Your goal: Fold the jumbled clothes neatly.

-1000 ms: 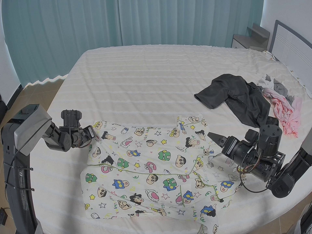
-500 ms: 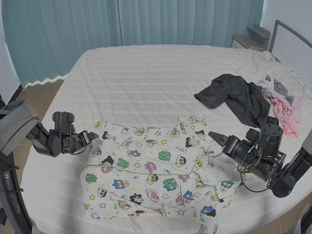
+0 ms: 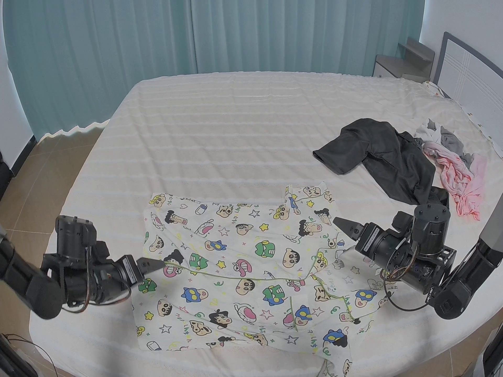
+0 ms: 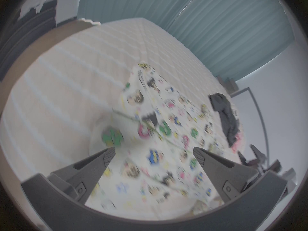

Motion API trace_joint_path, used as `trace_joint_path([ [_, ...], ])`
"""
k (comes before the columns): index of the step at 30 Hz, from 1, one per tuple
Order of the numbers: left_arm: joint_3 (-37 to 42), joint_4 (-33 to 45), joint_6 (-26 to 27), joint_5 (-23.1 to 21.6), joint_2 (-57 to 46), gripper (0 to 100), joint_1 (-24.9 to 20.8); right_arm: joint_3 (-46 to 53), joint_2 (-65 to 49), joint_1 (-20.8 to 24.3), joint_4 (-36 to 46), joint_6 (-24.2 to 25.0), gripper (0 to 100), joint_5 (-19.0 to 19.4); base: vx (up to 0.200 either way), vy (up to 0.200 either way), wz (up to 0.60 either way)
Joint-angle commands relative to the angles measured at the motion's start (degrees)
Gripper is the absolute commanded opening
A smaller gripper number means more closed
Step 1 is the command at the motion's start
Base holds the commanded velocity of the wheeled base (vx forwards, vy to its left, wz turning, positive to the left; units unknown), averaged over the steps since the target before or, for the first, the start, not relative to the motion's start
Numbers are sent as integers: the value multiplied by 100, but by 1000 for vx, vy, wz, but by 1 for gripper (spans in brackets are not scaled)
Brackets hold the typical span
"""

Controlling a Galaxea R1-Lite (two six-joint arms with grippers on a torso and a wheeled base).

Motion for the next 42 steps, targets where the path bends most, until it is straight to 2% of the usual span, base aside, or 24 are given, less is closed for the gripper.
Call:
trace_joint_path([
  [1, 995, -228, -1013, 210, -1226, 100, -934, 67, 156, 44, -21, -6, 100, 5, -200, 0, 0],
  [4, 1082, -246, -1224, 421, -1209, 100, -1022, 67, 147, 71, -21, -6, 100, 5, -200, 0, 0],
  [5, 1232, -264, -1365, 667, -1138, 100, -1048, 94, 112, 97, -21, -6, 100, 5, -200, 0, 0],
  [9, 1416, -264, -1409, 685, -1094, 100, -1083, 103, 112, 106, -30, -6, 100, 5, -200, 0, 0],
  [15, 1531, -220, -1831, 738, -927, 100, -1180, 208, 86, 115, -92, -15, 100, -12, -200, 0, 0],
  [18, 1487, -264, -1848, 869, -567, 100, -1189, 261, 42, 124, -135, -33, 100, -3, 0, 0, 0],
  [21, 1302, -360, -1848, 1203, 57, 100, -1312, 322, 33, 211, -135, -94, 100, -3, 0, 0, 0],
  [24, 1074, -729, -1866, 1880, 875, 100, -1391, 331, 16, 229, -135, -112, 100, -12, 0, 0, 0],
  [26, 1047, -782, -1866, 1942, 954, 100, -1409, 322, 16, 229, -135, -112, 100, -12, 0, 0, 0],
  [27, 951, -1353, -1857, 2346, 1613, 100, -1479, 322, 16, 229, -135, -138, 100, -12, 0, 0, 0],
  [31, 907, -2118, -1840, 2407, 2105, 100, -1514, 331, 7, 229, -144, -138, 100, -21, 0, 0, 0],
  [35, 599, -2162, -1840, 2574, 2404, 100, -1444, 322, 7, 238, -144, -147, 100, -21, 0, 0, 0],
  [37, 379, -2171, -1813, 2812, 2641, 100, -1373, 322, 7, 238, -153, -217, 100, -39, 0, 0, 0],
  [42, 81, -2171, -1787, 2891, 2738, 100, -1083, 366, 16, 238, -329, -261, 100, -47, 0, 0, 0],
])
